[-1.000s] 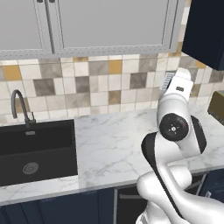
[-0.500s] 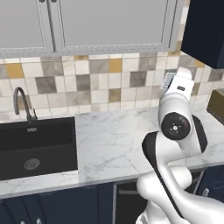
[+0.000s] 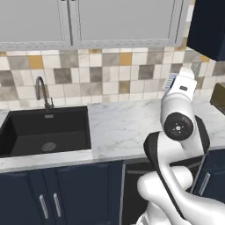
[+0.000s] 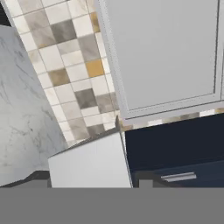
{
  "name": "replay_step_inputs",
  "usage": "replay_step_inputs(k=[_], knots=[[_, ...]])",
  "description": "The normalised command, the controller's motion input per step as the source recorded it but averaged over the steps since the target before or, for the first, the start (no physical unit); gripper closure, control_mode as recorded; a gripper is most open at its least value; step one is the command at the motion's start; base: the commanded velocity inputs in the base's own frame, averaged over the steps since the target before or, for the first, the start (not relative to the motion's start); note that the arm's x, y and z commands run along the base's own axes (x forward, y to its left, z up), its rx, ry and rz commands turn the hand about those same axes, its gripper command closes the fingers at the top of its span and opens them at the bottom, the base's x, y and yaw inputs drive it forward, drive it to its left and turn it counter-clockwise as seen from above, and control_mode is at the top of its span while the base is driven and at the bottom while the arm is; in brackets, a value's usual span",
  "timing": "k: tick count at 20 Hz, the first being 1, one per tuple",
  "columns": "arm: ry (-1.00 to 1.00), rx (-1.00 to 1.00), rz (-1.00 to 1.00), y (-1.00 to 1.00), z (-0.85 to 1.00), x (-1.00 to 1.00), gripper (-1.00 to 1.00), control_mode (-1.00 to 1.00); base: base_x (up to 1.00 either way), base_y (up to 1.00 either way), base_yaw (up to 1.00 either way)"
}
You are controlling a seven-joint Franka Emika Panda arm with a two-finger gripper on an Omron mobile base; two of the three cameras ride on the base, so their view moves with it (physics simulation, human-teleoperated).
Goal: The ice cube tray has been filled with water. Take the tray and place it in the freezer to make ice. Close the freezer door after placing the tray.
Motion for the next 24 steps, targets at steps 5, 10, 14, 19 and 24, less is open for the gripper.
replay_step_inputs(k=[5,10,14,19,24], knots=[[0.0,0.0,0.0,0.0,0.0,0.0,1.0,1.0,-0.06,0.65,0.37],[0.0,0.0,0.0,0.0,0.0,0.0,1.0,1.0,0.0,0.56,0.5],[0.0,0.0,0.0,0.0,0.0,0.0,1.0,1.0,0.0,0.47,0.63],[0.0,0.0,0.0,0.0,0.0,0.0,1.0,1.0,-0.04,0.51,0.62],[0.0,0.0,0.0,0.0,0.0,0.0,1.0,1.0,-0.59,0.55,0.53]])
